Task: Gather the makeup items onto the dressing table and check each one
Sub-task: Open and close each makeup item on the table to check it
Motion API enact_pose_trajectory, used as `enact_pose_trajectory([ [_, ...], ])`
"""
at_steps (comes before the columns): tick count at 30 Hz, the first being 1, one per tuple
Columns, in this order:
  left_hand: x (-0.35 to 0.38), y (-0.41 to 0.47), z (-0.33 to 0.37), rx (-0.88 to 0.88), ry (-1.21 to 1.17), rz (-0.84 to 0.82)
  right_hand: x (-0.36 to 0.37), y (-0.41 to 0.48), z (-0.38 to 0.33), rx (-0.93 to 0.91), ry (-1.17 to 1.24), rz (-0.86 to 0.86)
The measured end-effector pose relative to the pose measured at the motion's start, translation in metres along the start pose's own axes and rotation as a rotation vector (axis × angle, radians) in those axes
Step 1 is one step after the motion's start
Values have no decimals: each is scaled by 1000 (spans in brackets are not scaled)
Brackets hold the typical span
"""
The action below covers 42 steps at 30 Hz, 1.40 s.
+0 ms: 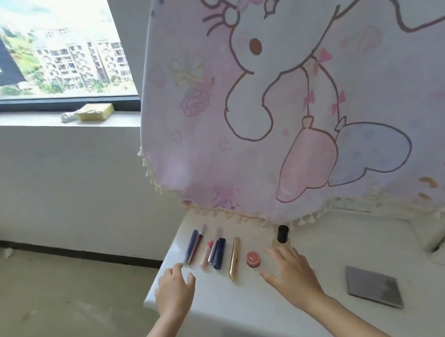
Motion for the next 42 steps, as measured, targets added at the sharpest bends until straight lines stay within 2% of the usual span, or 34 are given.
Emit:
enact_pose_trajectory([
  [7,9,98,-22,55,53,-174,46,74,-65,123,88,-27],
  [14,37,125,-17,54,-13,-344,80,86,-80,323,187,-93],
  [26,51,135,-18,-105,-123,-419,91,112,-93,389,291,-25],
  [31,27,134,-12,-147,-383,-388,90,122,-91,445,425,-8],
  [34,-7,130,-1,-38,-565,-356,70,135,-101,530,636,29],
  [37,-41,125,15,144,-621,-323,32,150,-114,536,877,88],
  [42,-81,116,41,382,-602,-251,-16,157,-121,421,903,106],
])
Point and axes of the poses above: each hand's wrist, its own y-axis towards the middle knuckle, its own x-axis out of the palm, z = x × y, the point moved 4 cm from there along y, towards the middle knuckle, and after that the axes turned 8 degrees about z, right-handed, at the moved point
